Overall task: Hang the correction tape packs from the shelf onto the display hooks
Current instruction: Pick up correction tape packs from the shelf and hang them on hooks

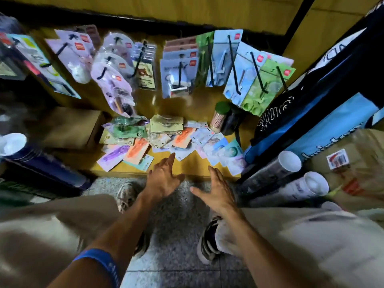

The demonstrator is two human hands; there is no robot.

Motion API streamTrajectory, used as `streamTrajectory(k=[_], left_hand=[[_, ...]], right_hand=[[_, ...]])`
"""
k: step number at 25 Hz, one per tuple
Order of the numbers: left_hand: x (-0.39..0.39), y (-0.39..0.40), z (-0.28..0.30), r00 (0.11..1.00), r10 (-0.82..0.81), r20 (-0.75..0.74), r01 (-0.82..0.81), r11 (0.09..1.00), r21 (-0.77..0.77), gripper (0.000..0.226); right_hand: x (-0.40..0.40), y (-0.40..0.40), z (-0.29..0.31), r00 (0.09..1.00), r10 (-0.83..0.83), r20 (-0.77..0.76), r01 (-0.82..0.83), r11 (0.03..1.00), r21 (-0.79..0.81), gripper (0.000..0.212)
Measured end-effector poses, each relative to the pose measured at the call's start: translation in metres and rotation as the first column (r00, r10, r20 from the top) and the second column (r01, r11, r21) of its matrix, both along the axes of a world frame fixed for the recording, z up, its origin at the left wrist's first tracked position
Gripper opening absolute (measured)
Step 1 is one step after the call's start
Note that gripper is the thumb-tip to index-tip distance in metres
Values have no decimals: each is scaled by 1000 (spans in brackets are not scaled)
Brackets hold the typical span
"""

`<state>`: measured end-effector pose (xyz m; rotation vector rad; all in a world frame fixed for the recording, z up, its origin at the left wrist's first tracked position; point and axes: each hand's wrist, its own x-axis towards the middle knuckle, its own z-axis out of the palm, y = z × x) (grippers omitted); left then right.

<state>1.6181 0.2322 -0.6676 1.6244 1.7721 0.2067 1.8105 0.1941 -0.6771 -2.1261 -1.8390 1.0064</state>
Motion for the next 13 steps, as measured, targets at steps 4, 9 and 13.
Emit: streamTrajectory(k=[4,9,13], left_hand=[[27,52,-50,998,-46,54,47,999,-20,86],[39,89,-99,994,-31,102,38,997,-64,88],[23,96,-112,996,-28,88,33,998,-48,86]], right_hand=[[24,56,-60,983,-172,-68,175,984,36,100],[56,114,-133,937,-344,62,345,939,2,100],[74,157,-168,901,-395,178,410,910,-55,114]])
